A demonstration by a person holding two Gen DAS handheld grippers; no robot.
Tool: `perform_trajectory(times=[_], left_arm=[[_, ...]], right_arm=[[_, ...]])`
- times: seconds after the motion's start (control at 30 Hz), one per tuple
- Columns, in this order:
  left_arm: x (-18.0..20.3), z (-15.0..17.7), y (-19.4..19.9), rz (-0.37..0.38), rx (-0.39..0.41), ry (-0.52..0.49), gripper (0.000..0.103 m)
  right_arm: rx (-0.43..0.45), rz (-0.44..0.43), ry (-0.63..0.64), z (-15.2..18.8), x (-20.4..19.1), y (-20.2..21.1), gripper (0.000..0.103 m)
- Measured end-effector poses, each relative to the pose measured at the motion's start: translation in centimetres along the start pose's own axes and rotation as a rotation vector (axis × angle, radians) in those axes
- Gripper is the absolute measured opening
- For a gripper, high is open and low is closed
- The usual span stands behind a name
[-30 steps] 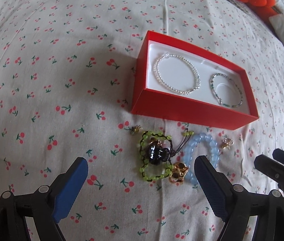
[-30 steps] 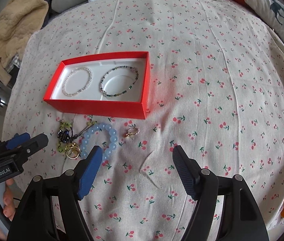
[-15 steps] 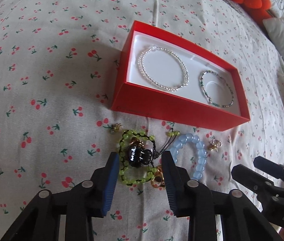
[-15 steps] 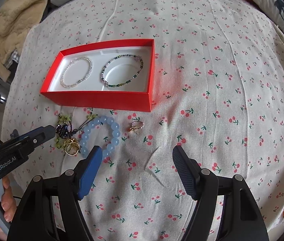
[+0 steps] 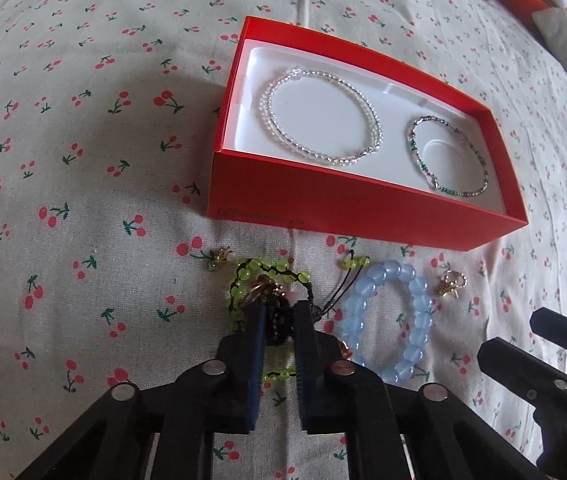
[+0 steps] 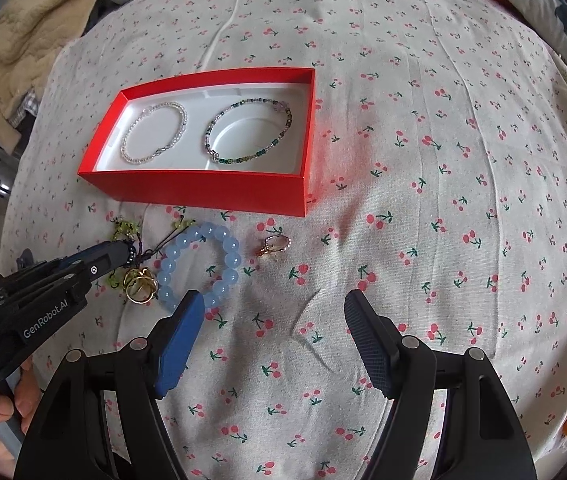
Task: Organize jewelry
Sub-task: 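Grasp the black flower clip with the left gripper while the right grasps the gold knot ring, then carry the clip and ring into the red box and open both grippers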
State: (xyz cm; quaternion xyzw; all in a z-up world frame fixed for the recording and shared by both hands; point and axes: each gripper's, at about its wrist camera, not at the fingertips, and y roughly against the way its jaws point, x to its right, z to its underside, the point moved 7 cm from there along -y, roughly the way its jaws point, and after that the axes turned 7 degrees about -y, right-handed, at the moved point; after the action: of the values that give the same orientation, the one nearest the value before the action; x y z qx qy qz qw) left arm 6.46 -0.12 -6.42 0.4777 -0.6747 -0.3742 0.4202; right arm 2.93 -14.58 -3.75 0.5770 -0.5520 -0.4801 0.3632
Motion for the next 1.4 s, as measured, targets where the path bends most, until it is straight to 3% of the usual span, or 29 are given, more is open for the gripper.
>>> perform_trajectory(times=[0.57, 0.7, 0.8, 1.17, 1.23, 1.4], left_arm=[[-3.5, 0.6, 3.0, -0.012, 0.058, 0.037, 0.007], [-4.7, 1.1, 3.3, -0.023, 0.057, 0.047, 0.007], [-5.4, 1.5, 3.6, -0.030, 0.058, 0.049, 0.007], [-5.9, 2.2, 3.4, -0.037, 0.044, 0.038, 0.007], [-5.9, 2.3, 3.4, -0.037, 0.042, 0.037, 0.007], [-5.8, 2.1, 3.5, -0.031, 0.046, 0.038, 0.007]], right_arm=[[-0.066, -0.138, -0.005, 0.7, -5.3, -1.8, 0.075], [-0.082, -0.195, 0.023, 1.1, -7.3, -2.2, 0.056], [-0.086, -0.187, 0.059, 1.3, -8.4, -2.7, 0.043], [-0.068, -0.149, 0.087, 0.9, -9.5, -4.3, 0.023], [-0.069, -0.163, 0.086, 1.0, -9.5, -4.2, 0.011], [-0.061, -0.169, 0.084, 0.9, -9.0, -3.8, 0.011]])
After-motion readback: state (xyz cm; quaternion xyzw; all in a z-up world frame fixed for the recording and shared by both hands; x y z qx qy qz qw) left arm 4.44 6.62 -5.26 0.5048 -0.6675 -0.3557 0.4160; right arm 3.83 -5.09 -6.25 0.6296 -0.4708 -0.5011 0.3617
